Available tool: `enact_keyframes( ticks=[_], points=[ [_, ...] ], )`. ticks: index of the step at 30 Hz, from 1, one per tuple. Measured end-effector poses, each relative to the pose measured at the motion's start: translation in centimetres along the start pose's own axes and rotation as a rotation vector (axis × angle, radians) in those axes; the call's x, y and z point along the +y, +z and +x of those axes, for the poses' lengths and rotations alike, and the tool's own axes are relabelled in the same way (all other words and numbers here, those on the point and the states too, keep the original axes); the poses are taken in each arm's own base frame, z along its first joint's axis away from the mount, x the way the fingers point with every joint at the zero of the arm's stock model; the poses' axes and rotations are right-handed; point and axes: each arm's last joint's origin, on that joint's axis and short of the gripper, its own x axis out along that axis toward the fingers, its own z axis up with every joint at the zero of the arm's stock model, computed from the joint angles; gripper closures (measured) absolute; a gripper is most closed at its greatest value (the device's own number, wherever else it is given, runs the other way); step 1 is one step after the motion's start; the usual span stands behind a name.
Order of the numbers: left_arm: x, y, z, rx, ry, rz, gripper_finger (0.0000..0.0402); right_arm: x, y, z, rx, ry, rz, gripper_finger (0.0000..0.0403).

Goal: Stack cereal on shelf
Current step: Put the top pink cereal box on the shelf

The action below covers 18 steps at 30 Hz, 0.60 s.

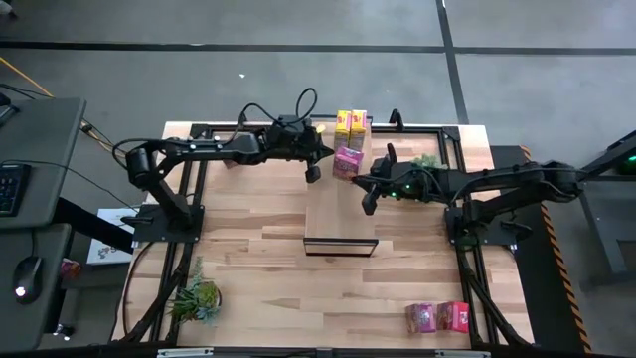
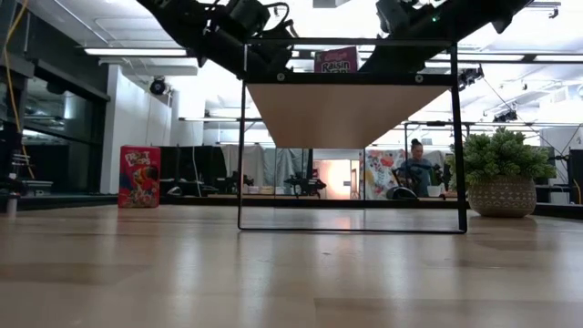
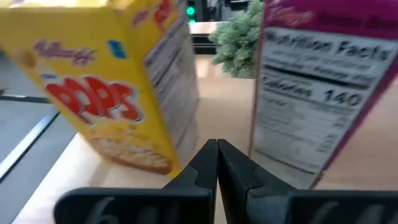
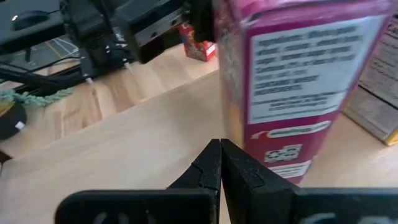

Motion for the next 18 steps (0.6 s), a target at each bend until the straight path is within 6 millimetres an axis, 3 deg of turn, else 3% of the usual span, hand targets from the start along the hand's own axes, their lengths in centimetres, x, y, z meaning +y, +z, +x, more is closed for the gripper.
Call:
enact_keyframes(
  ticks=[18],
  points=[
    [-4.1,0.9,0.3,-0.033,-0.122,0.031,0.0401,-1.7,0.5,-0.3,-0.020,-0.146,-0.008,0.0403]
  ],
)
